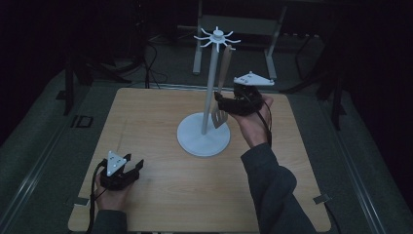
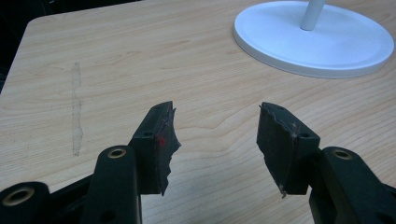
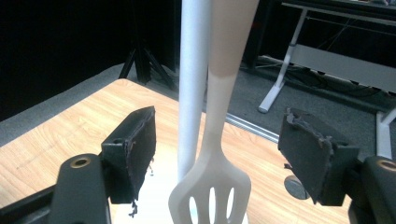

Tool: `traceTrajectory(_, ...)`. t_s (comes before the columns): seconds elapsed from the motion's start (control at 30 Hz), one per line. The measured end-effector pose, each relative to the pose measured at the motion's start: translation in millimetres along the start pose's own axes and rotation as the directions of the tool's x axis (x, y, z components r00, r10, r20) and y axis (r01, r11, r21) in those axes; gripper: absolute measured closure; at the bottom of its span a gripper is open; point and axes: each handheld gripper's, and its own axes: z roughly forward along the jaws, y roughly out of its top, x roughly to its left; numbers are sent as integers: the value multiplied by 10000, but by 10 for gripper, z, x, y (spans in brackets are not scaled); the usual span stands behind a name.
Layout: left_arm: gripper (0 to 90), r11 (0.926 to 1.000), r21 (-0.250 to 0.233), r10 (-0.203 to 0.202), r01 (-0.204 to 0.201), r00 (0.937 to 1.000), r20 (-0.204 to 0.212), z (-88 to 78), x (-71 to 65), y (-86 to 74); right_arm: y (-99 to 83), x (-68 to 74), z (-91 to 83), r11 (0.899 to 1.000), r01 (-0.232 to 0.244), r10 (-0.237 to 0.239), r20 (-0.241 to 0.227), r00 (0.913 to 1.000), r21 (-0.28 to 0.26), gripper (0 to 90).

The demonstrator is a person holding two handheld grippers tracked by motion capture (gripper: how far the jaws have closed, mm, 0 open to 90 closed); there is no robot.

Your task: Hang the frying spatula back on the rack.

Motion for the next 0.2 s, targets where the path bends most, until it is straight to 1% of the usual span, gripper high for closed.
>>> traceTrajectory(0.1, 464, 10000, 24, 8, -8, 10000, 8, 3, -2, 1, -59, -18, -25, 10000, 19, -19, 14, 10000, 20, 273)
traceTrajectory(0.13, 463, 10000, 49, 14, -14, 10000, 7, 5, -2, 1, -107, -36, -49, 10000, 4, -3, -31, 10000, 82, 272)
traceTrajectory(0.17, 463, 10000, 88, 27, -27, 10000, -2, 6, 0, 1, -107, -36, -49, 10000, 4, -3, -31, 10000, 82, 272)
traceTrajectory(0.2, 458, 10000, 89, -6, 6, 10000, -35, 11, 1, -1, -182, -58, -76, 9998, 39, -38, -42, 10000, 180, 265)
